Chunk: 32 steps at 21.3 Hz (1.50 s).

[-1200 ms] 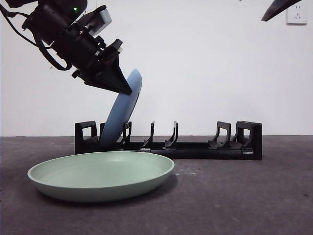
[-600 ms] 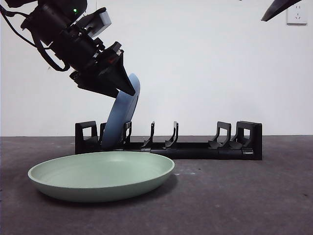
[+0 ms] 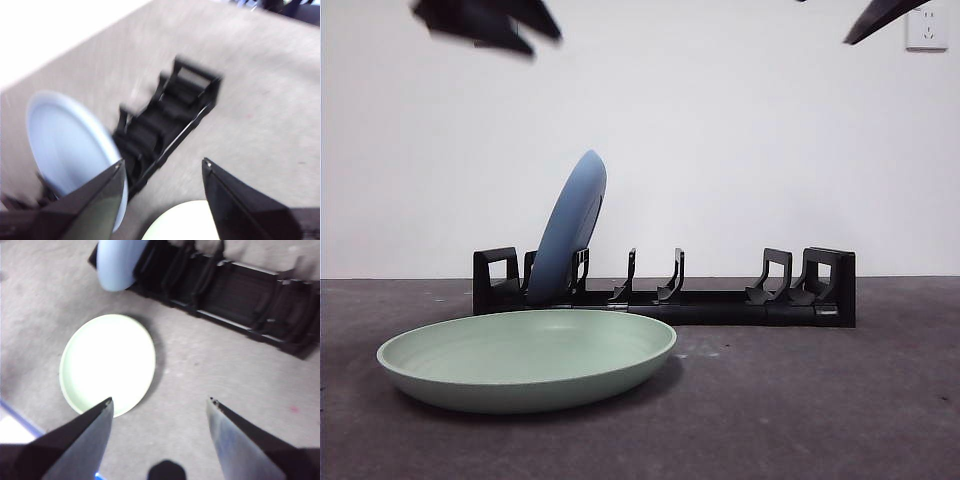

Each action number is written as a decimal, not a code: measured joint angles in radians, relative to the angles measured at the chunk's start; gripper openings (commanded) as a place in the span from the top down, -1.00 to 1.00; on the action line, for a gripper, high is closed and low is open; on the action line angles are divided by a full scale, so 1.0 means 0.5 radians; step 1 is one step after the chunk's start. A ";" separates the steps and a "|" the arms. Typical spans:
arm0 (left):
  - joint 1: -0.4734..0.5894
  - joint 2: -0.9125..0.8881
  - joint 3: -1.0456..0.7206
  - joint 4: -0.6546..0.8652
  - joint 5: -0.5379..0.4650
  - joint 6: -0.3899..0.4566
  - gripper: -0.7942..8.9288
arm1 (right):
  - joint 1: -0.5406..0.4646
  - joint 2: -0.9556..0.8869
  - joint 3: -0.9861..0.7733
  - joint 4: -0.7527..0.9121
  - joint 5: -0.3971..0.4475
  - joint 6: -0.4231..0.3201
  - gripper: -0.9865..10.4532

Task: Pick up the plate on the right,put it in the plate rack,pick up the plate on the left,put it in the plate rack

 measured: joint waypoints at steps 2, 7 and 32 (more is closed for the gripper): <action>-0.050 -0.248 0.000 -0.106 0.000 0.113 0.11 | 0.101 0.105 -0.004 0.006 -0.001 0.013 0.28; -0.230 -0.734 0.002 -0.587 -0.137 0.422 0.11 | 0.349 0.454 -0.008 0.101 0.183 0.076 0.28; -0.656 -0.542 0.002 -1.345 -0.877 0.761 0.04 | 0.638 1.221 -0.022 0.510 0.417 0.290 0.28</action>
